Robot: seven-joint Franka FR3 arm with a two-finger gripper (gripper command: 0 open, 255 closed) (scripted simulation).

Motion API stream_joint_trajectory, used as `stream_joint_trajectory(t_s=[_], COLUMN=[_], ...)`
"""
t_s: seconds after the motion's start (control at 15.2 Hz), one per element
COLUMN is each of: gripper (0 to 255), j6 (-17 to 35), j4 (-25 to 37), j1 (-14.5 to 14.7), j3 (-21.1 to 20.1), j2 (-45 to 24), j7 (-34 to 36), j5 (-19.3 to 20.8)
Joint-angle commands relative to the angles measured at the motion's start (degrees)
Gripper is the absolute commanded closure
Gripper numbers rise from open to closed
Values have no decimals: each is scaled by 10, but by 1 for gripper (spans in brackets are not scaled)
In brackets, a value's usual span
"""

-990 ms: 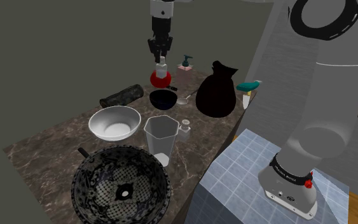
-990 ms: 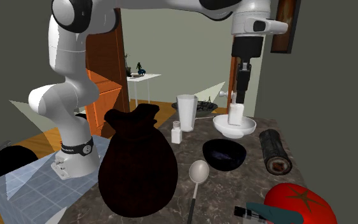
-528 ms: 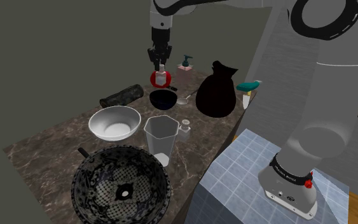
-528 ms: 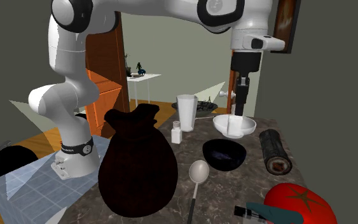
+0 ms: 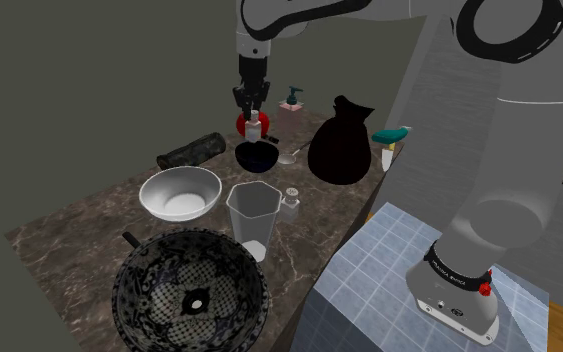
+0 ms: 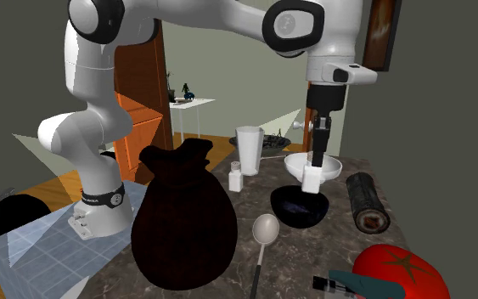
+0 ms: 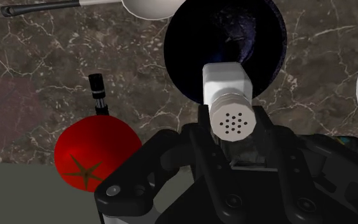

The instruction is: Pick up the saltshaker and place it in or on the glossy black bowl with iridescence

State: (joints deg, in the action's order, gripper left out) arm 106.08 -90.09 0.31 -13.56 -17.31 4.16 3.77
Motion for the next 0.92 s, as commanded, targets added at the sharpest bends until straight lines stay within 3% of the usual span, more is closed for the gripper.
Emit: stream_joint_trajectory(t_s=[0.0, 0.2, 0.26, 0.59, 0.86], gripper=[255, 255, 0, 0, 0], j6=[1, 1, 1, 1, -72], j4=[-1, -1, -1, -1, 71], j1=[0, 0, 0, 0, 2], j3=[0, 0, 0, 0, -1], j2=[0, 0, 0, 0, 1], j7=[0, 0, 0, 0, -1], j5=[0, 0, 0, 0, -1])
